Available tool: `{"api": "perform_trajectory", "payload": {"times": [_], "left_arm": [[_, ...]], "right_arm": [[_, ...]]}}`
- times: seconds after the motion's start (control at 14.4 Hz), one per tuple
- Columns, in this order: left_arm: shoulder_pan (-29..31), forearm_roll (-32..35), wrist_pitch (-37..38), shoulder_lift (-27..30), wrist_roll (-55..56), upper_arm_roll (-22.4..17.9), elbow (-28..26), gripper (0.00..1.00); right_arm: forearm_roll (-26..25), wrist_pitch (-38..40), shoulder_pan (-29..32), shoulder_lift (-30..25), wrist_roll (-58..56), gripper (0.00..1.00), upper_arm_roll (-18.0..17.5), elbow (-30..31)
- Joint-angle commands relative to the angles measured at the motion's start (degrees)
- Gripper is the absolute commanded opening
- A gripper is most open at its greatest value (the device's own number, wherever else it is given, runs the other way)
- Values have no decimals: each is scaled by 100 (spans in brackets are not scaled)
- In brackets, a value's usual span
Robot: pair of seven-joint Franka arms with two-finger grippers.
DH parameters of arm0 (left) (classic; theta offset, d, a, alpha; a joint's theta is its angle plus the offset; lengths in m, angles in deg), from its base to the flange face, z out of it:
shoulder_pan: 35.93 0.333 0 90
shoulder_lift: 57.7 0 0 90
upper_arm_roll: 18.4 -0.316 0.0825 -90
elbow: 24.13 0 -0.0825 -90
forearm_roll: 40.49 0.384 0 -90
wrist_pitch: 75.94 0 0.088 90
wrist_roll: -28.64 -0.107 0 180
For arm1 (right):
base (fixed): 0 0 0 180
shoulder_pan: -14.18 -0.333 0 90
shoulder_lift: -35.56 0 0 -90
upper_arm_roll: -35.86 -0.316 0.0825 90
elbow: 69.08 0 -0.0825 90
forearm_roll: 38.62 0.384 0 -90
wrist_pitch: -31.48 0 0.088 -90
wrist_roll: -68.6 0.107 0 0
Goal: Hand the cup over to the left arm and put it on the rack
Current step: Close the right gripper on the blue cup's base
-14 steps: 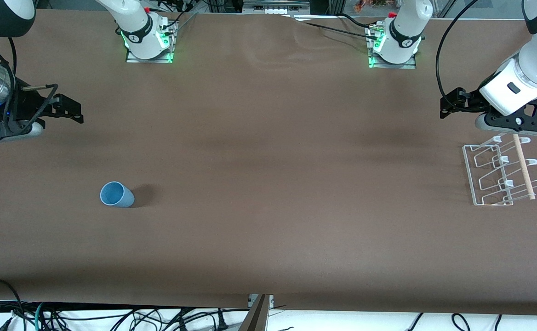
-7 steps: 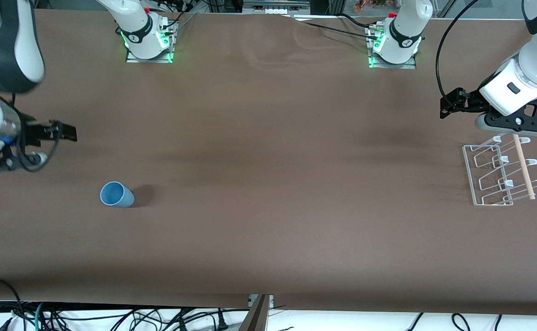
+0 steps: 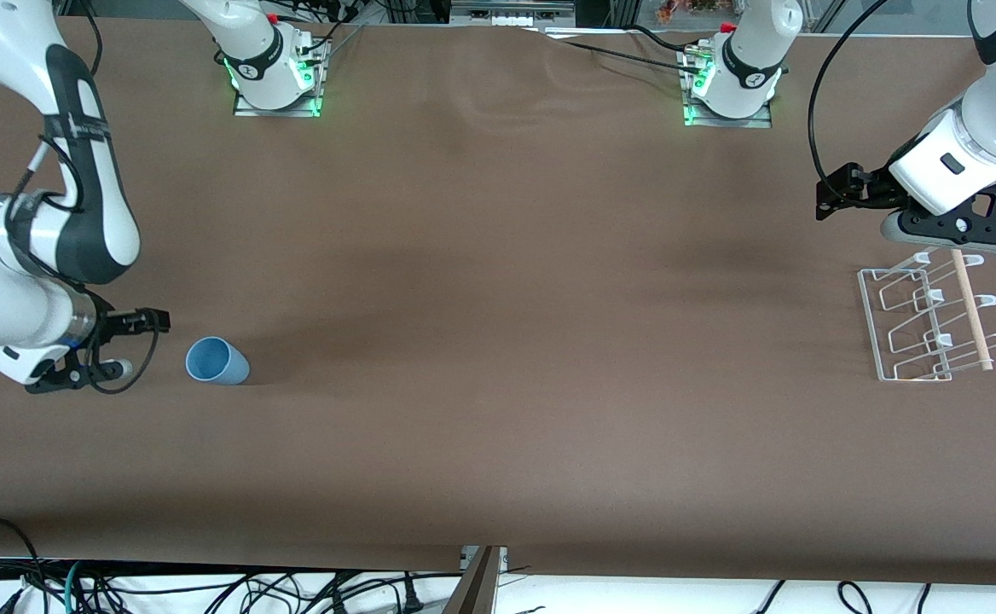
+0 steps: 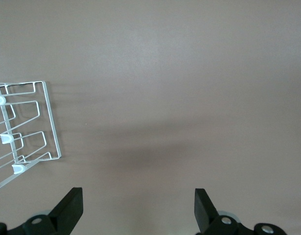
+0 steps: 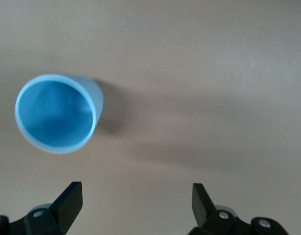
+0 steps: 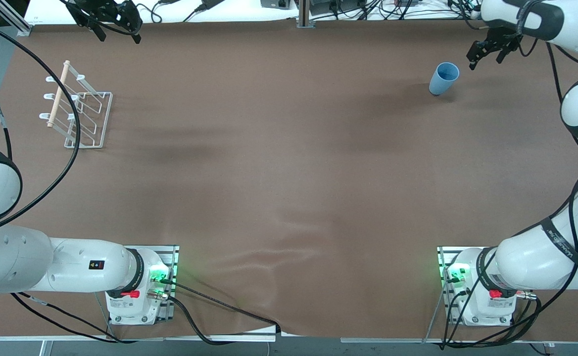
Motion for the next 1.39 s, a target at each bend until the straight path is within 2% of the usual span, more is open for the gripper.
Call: {"api": "perform_trajectory", "payload": {"times": [0.0, 0.35, 0.84, 1.11, 1.18, 1.25, 1.32], "left_arm": [[11, 65, 29, -9, 74, 17, 51, 100], [11, 65, 29, -9, 74, 17, 51, 100], [11, 65, 29, -9, 74, 17, 51, 100], [11, 65, 29, -9, 74, 17, 51, 100], [11, 65, 29, -9, 74, 17, 51, 100], [11, 65, 29, -9, 74, 17, 51, 100], [11, 65, 29, -9, 66, 17, 60, 100]], "right_arm": [[-66, -458, 14, 205, 273, 99, -55, -86], [258, -566, 5, 433, 493, 99, -90, -95], [268, -609, -82, 662, 652, 99, -107, -191], [276, -1135, -162, 970, 862, 97, -107, -218], [276, -1215, -162, 1014, 967, 87, -107, -218], [311, -1233, -179, 1040, 1073, 67, -107, -218], [320, -1225, -214, 1049, 1082, 41, -107, -218]]}}
